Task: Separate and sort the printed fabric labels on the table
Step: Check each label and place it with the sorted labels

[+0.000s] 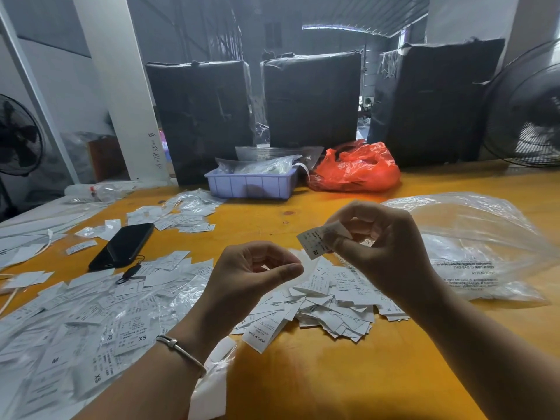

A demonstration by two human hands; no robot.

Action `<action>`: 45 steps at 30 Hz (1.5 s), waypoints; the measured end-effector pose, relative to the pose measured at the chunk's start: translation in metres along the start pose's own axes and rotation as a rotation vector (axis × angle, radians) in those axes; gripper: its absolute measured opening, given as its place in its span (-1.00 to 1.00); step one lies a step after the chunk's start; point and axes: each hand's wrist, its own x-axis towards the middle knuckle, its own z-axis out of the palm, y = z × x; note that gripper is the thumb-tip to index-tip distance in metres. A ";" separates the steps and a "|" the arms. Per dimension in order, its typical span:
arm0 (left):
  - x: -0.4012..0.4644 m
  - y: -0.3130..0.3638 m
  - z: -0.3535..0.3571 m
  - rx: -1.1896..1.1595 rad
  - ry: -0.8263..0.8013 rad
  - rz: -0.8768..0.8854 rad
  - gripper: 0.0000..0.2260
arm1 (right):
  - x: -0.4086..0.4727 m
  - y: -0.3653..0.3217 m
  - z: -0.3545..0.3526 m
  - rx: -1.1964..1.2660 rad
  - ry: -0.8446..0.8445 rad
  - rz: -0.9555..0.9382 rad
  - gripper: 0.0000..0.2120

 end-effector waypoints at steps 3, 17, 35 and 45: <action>0.000 0.000 0.000 0.003 -0.004 -0.013 -0.83 | -0.001 0.000 0.002 -0.046 -0.037 -0.021 -0.91; -0.002 0.003 0.005 0.072 -0.077 -0.011 -0.78 | -0.002 0.007 0.007 -0.190 -0.274 0.050 -0.89; 0.000 -0.001 0.003 -0.040 -0.031 -0.090 -0.78 | -0.002 0.009 0.007 -0.063 -0.301 0.093 -0.92; 0.002 0.003 0.002 -0.130 0.022 -0.050 -0.72 | -0.001 0.012 0.001 0.203 -0.302 0.296 -0.72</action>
